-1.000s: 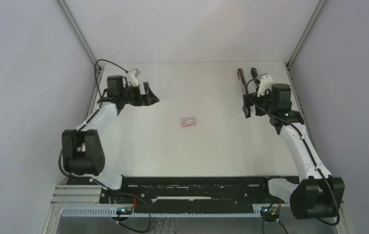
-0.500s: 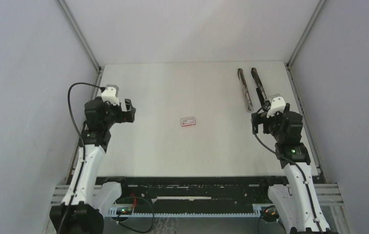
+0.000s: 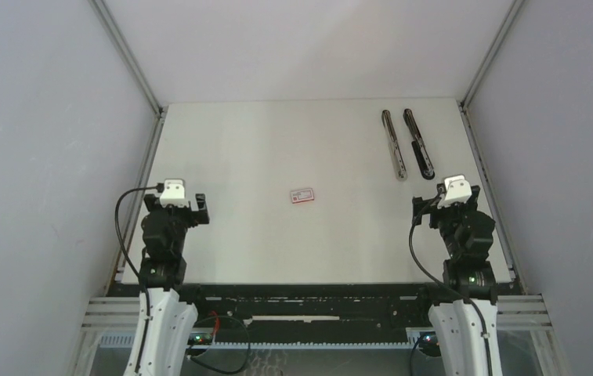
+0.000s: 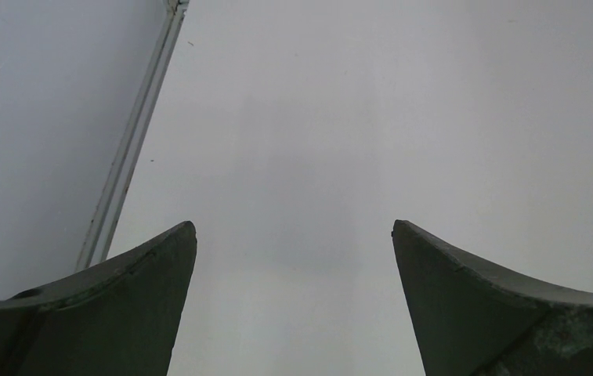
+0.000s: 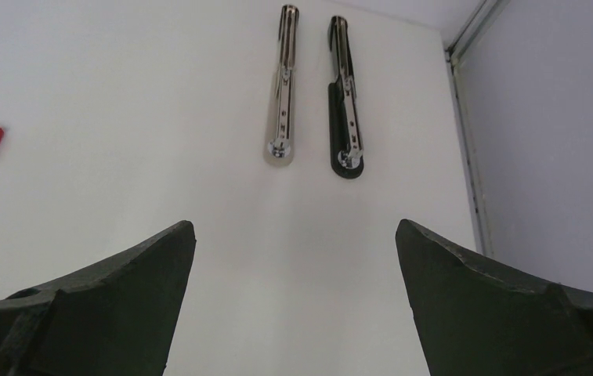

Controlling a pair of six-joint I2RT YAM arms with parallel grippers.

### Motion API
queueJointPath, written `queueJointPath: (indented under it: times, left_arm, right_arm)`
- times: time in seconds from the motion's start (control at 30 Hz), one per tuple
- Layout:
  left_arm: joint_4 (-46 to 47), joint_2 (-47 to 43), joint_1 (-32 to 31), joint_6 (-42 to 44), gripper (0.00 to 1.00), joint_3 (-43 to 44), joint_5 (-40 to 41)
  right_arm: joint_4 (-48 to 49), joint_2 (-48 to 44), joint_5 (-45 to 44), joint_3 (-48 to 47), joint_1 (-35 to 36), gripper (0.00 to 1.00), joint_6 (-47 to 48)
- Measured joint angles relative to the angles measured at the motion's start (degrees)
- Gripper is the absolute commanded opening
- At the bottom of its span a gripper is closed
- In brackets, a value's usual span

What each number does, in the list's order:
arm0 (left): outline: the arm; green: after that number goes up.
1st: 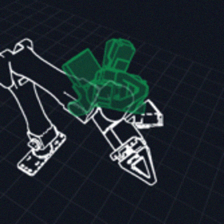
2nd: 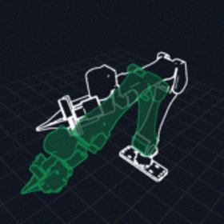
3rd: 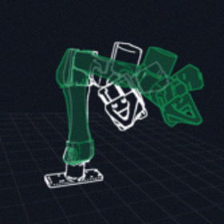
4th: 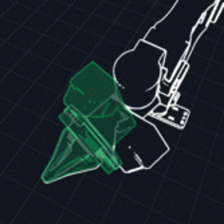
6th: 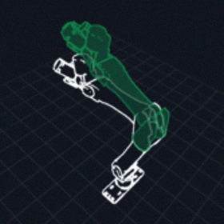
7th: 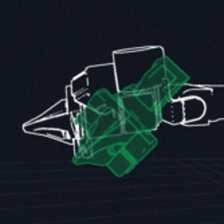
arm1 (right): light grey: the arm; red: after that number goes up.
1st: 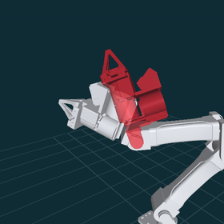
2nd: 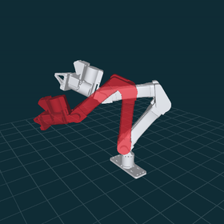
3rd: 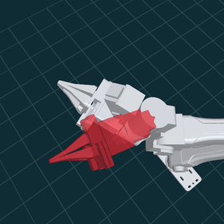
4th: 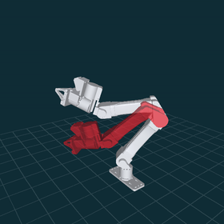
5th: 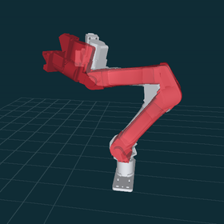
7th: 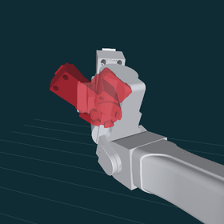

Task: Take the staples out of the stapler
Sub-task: Reset both arms

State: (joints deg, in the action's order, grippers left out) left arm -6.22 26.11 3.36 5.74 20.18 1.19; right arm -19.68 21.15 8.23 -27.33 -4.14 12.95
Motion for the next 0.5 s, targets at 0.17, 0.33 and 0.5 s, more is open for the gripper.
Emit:
queueJointPath:
  times: [0.17,0.33,0.5]
  left_arm:
    - [1.42,-2.29,-0.04,0.44,1.0,-1.27,0.0]
    - [2.29,0.17,-3.02,0.46,1.0,-1.86,2.25]
    - [2.78,0.11,-4.63,0.52,1.0,-3.3,4.31]
  right_arm:
    - [0.48,-3.89,-0.28,1.33,-1.49,1.0,0.07]
    - [0.02,-6.97,0.04,5.09,-3.82,1.0,0.22]
    - [0.0,-7.63,1.18,6.99,-4.44,1.0,0.83]
